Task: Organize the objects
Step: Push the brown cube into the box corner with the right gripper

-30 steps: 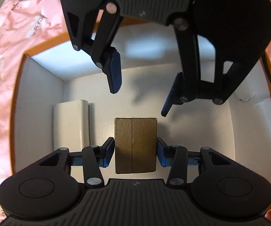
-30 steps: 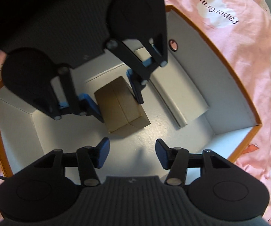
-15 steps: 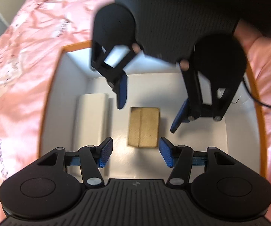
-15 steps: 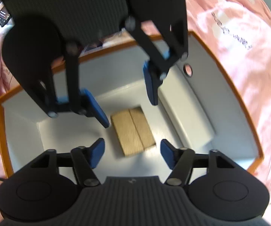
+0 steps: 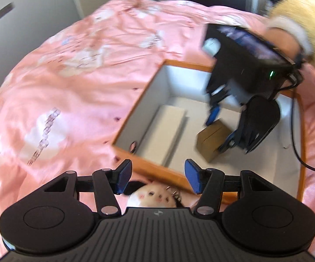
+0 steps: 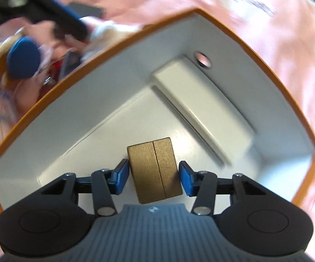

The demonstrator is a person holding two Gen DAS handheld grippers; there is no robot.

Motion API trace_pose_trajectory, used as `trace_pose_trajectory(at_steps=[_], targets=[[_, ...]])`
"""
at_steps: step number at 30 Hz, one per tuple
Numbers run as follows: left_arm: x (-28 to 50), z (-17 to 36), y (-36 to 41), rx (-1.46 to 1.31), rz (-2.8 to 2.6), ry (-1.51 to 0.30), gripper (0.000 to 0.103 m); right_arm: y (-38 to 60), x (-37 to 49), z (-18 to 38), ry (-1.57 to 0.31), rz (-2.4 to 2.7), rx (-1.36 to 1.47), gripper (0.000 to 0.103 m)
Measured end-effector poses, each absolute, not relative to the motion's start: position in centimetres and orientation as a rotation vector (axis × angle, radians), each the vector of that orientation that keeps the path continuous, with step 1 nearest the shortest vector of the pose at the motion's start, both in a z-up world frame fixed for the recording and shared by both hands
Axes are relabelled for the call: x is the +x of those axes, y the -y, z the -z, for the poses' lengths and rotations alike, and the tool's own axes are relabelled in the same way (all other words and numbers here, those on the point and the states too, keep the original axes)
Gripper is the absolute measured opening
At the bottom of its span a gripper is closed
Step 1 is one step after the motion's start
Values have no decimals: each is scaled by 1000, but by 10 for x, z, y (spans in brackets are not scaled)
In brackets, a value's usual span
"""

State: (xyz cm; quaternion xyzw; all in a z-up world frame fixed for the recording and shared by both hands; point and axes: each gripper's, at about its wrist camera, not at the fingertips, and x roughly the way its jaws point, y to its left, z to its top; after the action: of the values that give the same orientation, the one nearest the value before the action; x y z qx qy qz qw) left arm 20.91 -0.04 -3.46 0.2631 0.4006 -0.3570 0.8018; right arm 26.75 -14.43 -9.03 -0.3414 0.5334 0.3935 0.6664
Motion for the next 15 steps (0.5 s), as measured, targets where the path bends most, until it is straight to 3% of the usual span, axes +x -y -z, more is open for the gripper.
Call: trace_pose_trajectory(at_steps=[6, 15], targets=[[205, 18, 12, 533, 607, -923, 64, 171, 289, 78, -1265, -496, -549, 51], [189, 28, -37, 467, 431, -1102, 64, 187, 309, 62, -1136, -239, -459, 51]])
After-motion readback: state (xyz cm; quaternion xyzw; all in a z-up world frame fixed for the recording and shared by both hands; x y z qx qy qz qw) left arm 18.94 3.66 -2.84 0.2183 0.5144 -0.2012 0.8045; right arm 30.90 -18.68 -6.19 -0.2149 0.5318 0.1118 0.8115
